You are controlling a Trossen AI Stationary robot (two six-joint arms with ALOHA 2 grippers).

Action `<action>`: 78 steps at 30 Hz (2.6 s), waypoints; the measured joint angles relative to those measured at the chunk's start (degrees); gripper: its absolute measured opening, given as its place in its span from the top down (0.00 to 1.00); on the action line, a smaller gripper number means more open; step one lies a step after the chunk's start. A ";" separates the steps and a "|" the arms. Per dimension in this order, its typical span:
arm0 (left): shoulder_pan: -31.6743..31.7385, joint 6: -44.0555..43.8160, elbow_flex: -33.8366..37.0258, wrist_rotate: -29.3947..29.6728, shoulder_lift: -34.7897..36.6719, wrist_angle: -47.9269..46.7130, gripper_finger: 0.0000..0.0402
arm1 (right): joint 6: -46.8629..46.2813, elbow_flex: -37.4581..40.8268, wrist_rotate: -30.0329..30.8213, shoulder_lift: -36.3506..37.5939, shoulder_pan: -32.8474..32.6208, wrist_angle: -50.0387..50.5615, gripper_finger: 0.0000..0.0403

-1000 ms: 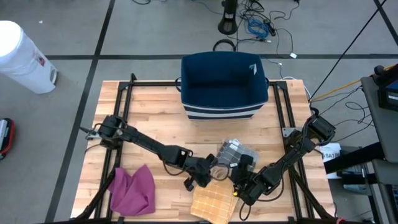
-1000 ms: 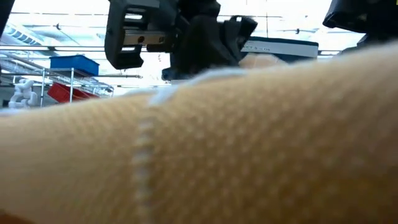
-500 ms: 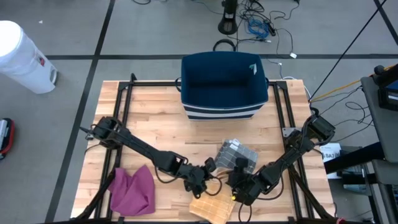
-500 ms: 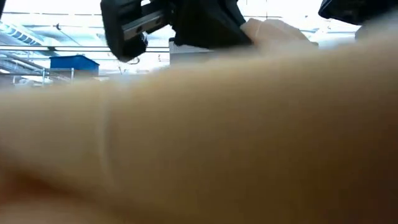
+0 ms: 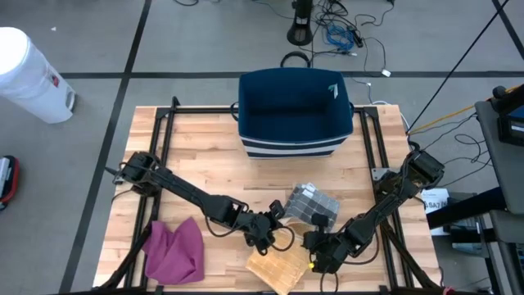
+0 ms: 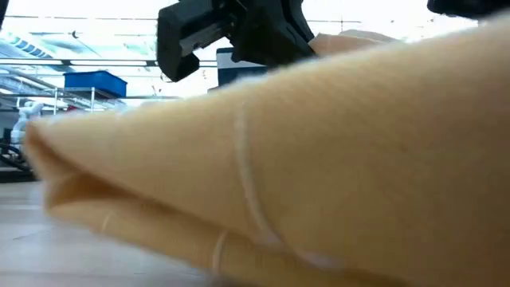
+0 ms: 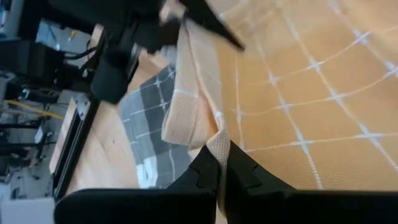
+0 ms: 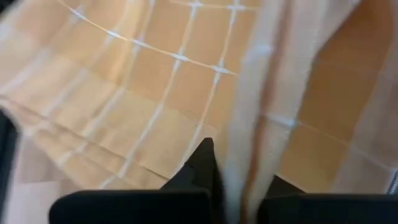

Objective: Fold towel
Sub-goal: Stack the orange patterned towel on the gray patterned towel

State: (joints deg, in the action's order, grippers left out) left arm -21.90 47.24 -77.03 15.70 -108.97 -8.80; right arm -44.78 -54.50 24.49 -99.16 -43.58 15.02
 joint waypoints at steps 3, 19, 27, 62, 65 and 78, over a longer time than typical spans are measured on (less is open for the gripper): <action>1.06 -0.29 0.00 0.45 -0.02 0.88 0.99 | -0.95 0.00 1.18 2.11 -1.04 1.51 0.97; 9.20 -3.74 0.02 -5.65 -0.02 12.29 0.99 | -1.07 0.04 5.31 20.58 -2.41 21.39 0.99; 12.64 -6.32 0.04 -9.02 -0.04 16.17 0.99 | -1.67 0.04 8.52 29.50 -0.24 29.91 0.99; 15.29 -6.64 0.11 -3.46 -7.69 16.18 0.71 | -20.51 0.04 -2.51 21.17 3.31 44.02 0.46; 15.12 -6.65 0.11 0.91 -7.69 16.67 0.66 | -19.58 0.02 -2.41 21.17 2.95 42.34 0.46; 12.13 0.43 0.07 13.19 -7.61 24.15 0.61 | -13.56 0.02 2.14 21.17 2.92 36.57 0.46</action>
State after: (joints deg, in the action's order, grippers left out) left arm -9.77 47.67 -76.97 28.89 -116.57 15.35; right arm -58.33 -54.48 26.63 -78.00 -40.66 51.59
